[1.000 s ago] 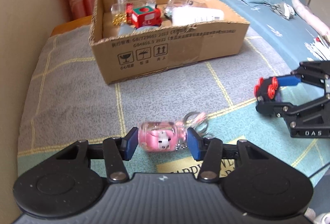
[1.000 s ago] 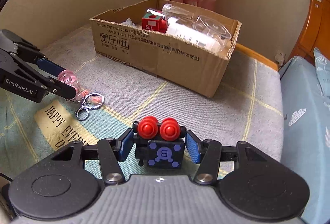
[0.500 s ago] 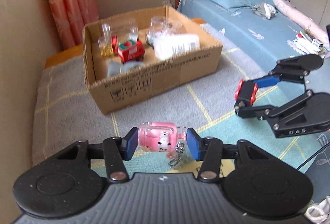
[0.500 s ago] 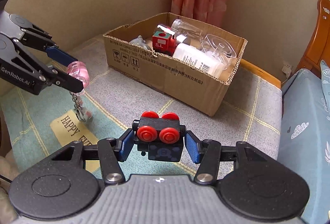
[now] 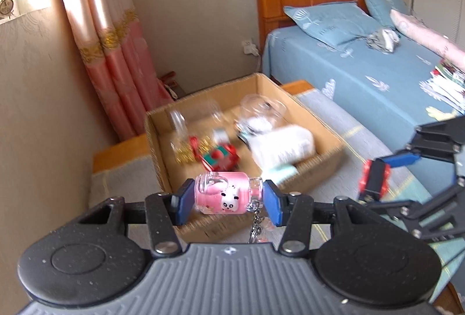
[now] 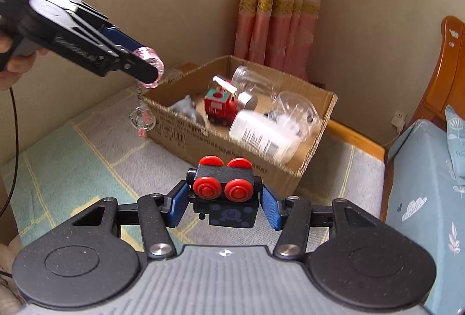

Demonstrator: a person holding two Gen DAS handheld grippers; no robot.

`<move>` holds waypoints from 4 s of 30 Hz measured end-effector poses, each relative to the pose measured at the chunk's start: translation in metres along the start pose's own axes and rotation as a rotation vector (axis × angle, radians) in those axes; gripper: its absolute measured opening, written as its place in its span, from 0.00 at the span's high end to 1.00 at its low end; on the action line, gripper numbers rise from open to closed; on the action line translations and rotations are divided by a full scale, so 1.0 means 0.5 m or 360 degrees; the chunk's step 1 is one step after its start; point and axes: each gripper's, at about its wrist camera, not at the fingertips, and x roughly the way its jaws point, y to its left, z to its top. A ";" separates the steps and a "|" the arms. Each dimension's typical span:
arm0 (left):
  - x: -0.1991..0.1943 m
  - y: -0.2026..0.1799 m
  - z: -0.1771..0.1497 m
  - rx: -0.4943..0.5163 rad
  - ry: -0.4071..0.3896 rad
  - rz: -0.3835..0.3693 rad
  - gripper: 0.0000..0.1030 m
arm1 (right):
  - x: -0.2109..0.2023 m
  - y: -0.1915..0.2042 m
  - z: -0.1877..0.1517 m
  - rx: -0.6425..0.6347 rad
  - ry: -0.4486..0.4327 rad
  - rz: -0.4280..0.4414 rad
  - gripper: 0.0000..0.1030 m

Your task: Organize rigid objects

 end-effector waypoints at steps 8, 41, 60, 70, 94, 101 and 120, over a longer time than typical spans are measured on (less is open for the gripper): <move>0.053 0.040 0.037 -0.0018 0.0014 0.0079 0.52 | 0.006 -0.019 0.039 -0.0002 -0.0046 -0.0018 0.43; -0.011 0.020 -0.114 -0.0285 -0.0156 0.0052 0.08 | 0.164 -0.131 0.198 0.0073 0.0089 -0.0116 0.43; -0.019 0.006 -0.153 -0.0320 -0.0157 0.0087 0.07 | 0.382 -0.210 0.319 0.0173 0.0315 -0.0217 0.43; -0.023 0.009 -0.157 -0.0320 -0.0161 0.0136 0.07 | 0.366 -0.222 0.316 0.0297 0.0266 -0.0216 0.11; -0.046 -0.004 -0.148 -0.0535 -0.0018 0.0385 0.01 | 0.013 0.000 0.086 0.0598 0.0252 -0.0404 0.00; -0.069 -0.040 -0.141 -0.0529 0.0015 0.0373 0.01 | -0.044 0.041 0.045 0.0704 0.0170 -0.0493 0.00; -0.093 -0.066 -0.126 -0.0534 0.0029 0.0403 0.01 | -0.077 0.054 0.041 0.0709 0.0075 -0.0483 0.00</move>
